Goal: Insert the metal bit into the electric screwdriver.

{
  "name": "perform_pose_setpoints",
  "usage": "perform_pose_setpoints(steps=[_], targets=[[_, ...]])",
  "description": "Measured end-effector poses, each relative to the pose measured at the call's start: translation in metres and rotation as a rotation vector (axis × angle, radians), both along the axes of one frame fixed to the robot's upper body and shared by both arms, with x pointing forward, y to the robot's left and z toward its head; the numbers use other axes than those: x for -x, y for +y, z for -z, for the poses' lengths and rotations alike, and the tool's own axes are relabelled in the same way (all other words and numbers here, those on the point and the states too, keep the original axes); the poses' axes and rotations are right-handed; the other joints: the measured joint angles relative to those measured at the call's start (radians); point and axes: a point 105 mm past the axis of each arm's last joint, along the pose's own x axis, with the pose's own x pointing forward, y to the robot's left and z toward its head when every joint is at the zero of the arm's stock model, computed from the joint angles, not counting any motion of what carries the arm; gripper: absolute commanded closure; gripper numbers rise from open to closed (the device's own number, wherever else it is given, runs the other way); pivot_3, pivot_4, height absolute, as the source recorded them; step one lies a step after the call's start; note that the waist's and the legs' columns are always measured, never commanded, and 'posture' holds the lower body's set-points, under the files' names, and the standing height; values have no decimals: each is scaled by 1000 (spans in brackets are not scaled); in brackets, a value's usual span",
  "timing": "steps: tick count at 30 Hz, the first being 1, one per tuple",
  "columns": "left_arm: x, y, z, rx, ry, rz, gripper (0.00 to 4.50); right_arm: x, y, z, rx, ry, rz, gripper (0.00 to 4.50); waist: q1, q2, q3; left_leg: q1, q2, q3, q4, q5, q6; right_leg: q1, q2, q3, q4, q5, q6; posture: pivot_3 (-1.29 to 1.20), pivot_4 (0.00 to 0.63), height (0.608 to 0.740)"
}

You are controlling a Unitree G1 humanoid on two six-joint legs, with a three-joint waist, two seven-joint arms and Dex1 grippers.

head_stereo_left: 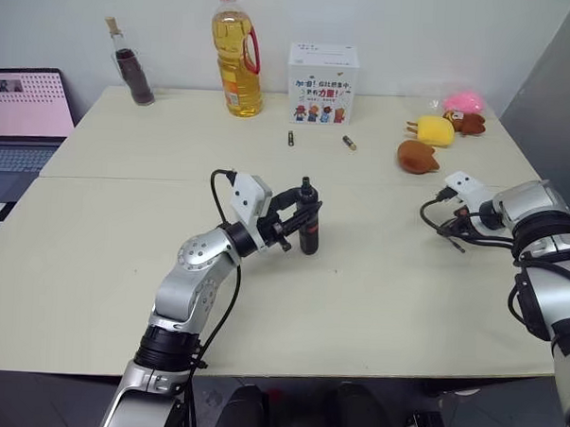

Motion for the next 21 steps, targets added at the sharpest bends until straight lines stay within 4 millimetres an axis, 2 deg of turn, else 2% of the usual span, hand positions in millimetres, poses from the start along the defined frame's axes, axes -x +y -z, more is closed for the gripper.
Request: perform_pose_setpoints(steps=[6,9,12,15,17,19,21], targets=[[1,-1,0,-2,0,8,2838,1,-3,0,21,-13,-65,4492,2,0,0,0,0,0,0,0,0,1,-1,0,-1,0,0,0,150,740],[0,-1,-1,-4,-4,7,2838,-5,8,-11,-52,-85,-123,4492,1,1,1,0,0,0,-1,0,0,0,-1,0,0,0,0,0,150,740],[0,0,-2,-10,-8,7,2838,-19,33,-45,-226,-241,-158,4492,-6,2,1,0,0,0,-2,0,0,-2,0,1,0,0,0,0,150,740],[-1,1,-3,-12,-8,8,2838,-29,73,-113,-478,-489,-220,4492,-5,3,1,0,2,-3,-3,0,0,-2,1,1,0,0,0,0,150,740],[-2,1,-3,-8,-4,10,2838,-21,106,-154,-655,-678,-267,4492,-1,3,0,-2,4,-9,-2,0,0,-2,0,0,0,0,0,0,150,740],[-2,-1,-3,-8,-3,18,2838,-9,129,-166,-764,-759,-273,4492,3,3,0,-3,3,-11,-2,0,0,-2,0,-2,0,0,0,0,150,740],[-3,0,-2,-4,3,21,2838,1,150,-160,-866,-779,-238,4492,6,3,0,-4,3,-11,-1,0,0,-2,-1,-2,1,0,0,0,150,740]])
